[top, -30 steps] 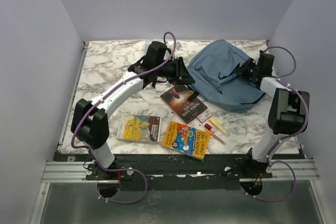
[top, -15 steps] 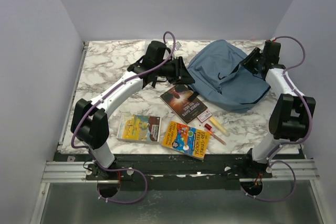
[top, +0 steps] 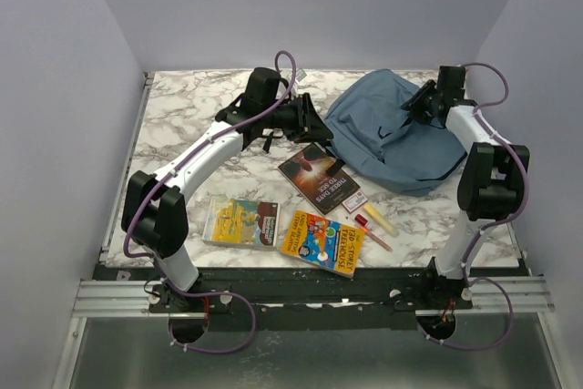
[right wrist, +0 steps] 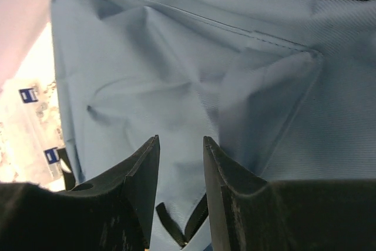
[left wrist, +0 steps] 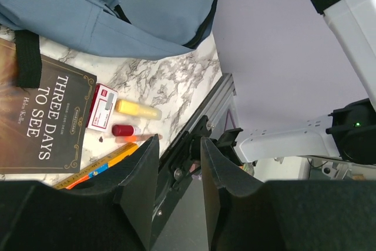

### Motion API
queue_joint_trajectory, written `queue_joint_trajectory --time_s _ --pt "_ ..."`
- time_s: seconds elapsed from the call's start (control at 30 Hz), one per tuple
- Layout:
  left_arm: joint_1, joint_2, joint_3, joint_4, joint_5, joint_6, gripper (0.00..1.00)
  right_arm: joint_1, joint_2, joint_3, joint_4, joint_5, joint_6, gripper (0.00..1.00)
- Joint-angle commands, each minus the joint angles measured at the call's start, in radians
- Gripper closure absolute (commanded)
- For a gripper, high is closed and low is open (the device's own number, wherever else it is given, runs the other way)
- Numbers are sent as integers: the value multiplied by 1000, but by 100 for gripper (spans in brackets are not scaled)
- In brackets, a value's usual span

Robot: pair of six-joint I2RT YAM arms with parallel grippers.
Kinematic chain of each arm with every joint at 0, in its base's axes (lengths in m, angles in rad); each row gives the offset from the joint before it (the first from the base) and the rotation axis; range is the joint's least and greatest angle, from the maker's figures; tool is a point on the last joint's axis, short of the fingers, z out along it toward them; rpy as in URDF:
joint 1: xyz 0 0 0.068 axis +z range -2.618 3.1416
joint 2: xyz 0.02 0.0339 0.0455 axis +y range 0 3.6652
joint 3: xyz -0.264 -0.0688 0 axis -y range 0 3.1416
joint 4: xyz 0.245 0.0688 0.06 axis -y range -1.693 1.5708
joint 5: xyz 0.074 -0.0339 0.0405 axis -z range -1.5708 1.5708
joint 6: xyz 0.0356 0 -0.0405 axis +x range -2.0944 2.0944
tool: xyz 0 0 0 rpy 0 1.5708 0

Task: Pack the student bag
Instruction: Adjust the student bag at the center of the board.

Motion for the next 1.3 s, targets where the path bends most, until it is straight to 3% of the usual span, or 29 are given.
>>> queue_joint_trajectory --time_s 0.0,0.27,0.5,0.6,0.73,0.9,1.13,1.27 --pt "2 -10 19 28 38 -9 63 -6 21 -21 -31 84 19 60" --pt "2 -8 16 33 35 -9 62 -6 52 -17 -66 218 4 60" --pt "2 -1 12 40 44 -17 62 -7 97 -27 41 188 16 55" --pt "2 -4 10 40 40 -14 61 -8 147 17 -6 198 46 55" --pt "4 -1 11 40 40 -14 61 -7 154 14 17 254 22 44" --pt "4 7 9 43 44 -17 61 -5 196 24 44 234 -6 43" --pt "4 15 7 46 38 -8 60 -6 165 -128 343 3 50 50" --pt "4 25 16 42 20 30 53 -10 83 -216 487 -92 78 68"
